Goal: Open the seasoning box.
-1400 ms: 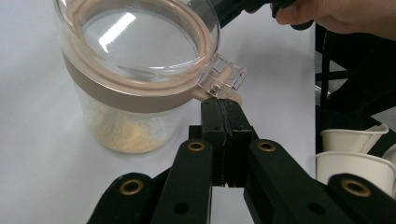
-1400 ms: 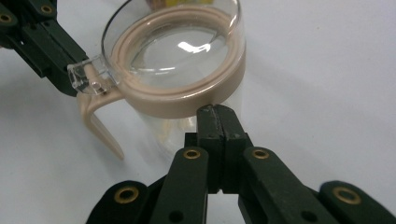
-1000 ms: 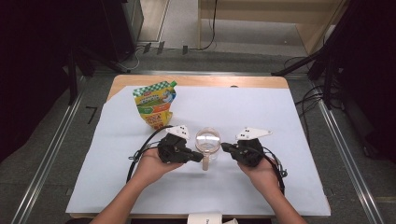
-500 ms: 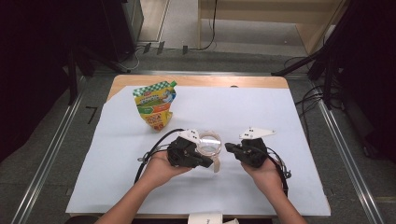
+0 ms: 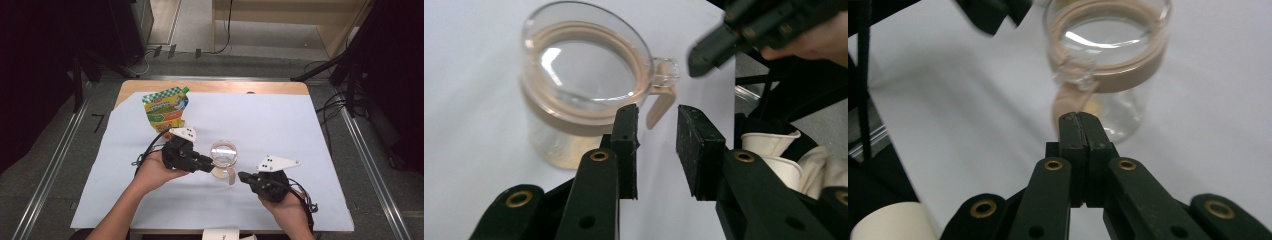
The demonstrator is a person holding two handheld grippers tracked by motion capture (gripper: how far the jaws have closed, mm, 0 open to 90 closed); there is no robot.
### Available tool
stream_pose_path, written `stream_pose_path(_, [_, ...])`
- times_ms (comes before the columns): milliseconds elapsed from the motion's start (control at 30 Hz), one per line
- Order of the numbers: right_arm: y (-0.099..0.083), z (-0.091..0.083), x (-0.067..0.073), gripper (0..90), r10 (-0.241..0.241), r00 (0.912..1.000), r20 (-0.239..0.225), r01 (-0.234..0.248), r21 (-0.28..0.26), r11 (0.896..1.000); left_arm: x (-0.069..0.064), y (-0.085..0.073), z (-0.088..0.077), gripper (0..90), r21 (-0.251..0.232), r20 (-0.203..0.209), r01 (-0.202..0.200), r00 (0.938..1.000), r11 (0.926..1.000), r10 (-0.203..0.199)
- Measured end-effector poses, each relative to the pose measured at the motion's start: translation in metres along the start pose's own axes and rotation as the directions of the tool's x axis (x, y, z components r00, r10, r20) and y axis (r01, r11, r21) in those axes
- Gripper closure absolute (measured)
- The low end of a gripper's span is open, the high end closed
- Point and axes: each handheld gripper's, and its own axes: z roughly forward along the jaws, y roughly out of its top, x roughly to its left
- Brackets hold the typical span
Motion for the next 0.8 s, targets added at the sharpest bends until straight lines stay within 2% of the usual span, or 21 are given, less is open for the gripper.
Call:
stream_pose_path(233, [-0.005, 0.015, 0.017, 90.0, -0.020, 0.9985, -0.050, 0.022, 0.042, 0.999, 0.009, -0.004, -0.011, 61.3, -0.020, -0.023, 0.028, 0.9993, 0.9994, -0.029])
stream_pose_path(333, [-0.006, 0.025, 0.019, 90.0, -0.027, 0.9976, -0.064, 0.031, 0.056, 0.998, 0.013, -0.005, -0.014, 53.3, -0.047, -0.037, 0.040, 0.9984, 0.9981, -0.042])
stream_pose_path(433, [-0.007, 0.033, 0.020, 90.0, -0.016, 0.9971, -0.075, 0.021, 0.065, 0.998, 0.015, -0.006, -0.014, 50.9, -0.053, -0.038, 0.043, 0.9982, 0.9977, -0.045])
stream_pose_path(567, [-0.007, 0.039, 0.020, 90.0, -0.022, 0.9975, -0.067, 0.027, 0.073, 0.997, 0.016, -0.006, -0.013, 46.8, -0.053, -0.041, 0.044, 0.9981, 0.9976, -0.047])
stream_pose_path(700, [-0.008, 0.045, 0.015, 90.0, -0.019, 0.9992, -0.035, 0.022, 0.086, 0.996, 0.017, -0.008, -0.012, 44.7, -0.055, -0.044, 0.041, 0.9981, 0.9976, -0.043])
stream_pose_path(800, [-0.009, 0.044, 0.013, 90.0, -0.002, 0.9990, -0.045, 0.006, 0.092, 0.996, 0.017, -0.008, -0.011, 43.6, -0.062, -0.053, 0.036, 0.9978, 0.9974, -0.039])
